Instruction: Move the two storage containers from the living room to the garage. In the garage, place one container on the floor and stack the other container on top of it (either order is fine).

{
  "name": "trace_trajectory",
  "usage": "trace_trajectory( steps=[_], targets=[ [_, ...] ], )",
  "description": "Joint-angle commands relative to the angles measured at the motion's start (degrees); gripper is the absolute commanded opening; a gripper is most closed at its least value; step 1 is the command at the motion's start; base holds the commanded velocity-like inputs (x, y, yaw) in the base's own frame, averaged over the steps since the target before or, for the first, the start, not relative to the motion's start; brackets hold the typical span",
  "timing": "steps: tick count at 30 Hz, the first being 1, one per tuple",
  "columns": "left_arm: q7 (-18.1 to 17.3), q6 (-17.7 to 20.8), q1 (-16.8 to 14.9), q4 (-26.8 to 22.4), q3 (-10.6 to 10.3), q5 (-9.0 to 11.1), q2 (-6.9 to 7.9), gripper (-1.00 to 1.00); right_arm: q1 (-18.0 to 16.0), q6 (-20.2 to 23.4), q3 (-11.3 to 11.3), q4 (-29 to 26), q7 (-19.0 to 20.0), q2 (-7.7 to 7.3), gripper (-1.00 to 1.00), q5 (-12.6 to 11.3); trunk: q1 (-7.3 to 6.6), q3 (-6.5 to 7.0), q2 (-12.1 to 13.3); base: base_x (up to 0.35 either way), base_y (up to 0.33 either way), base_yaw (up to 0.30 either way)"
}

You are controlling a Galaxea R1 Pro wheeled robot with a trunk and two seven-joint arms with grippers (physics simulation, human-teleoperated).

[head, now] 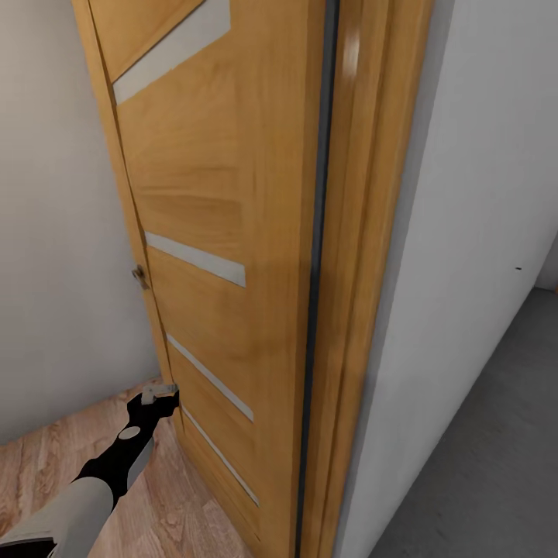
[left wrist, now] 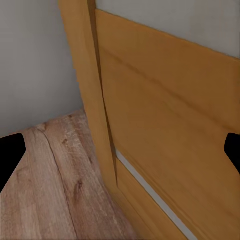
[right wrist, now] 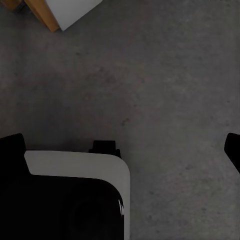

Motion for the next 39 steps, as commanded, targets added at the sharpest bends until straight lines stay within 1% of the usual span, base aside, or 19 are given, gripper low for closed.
trace_trajectory(
  steps=[1, 17, 27, 39],
  targets=[
    [0.1, -0.2, 0.0, 0.0, 0.1, 0.0, -0.01, 1.0, 0.0, -0.2, 0.0, 0.0, 0.0, -0.01, 1.0, 0.0, 0.0, -0.06, 0.0, 0.002, 0.0, 0.0],
    [0.1, -0.2, 0.0, 0.1, 0.1, 0.0, -0.01, 1.0, 0.0, -0.2, 0.0, 0.0, 0.0, -0.01, 1.0, 0.0, 0.0, -0.06, 0.0, 0.0, 0.003, 0.0],
    [0.1, -0.2, 0.0, 1.5, 0.0, 0.0, 0.07, 1.0, 0.0, -0.2, 0.0, 0.0, 0.0, -0.01, 1.0, 0.0, 0.0, -0.06, 0.0, 0.0, 0.153, 0.0],
    [0.1, -0.3, 0.0, 1.7, 0.0, 0.0, 0.08, 1.0, 0.0, -0.2, 0.0, 0.0, 0.0, -0.01, 1.0, 0.0, 0.0, -0.06, 0.0, 0.0, 0.025, 0.0]
  ],
)
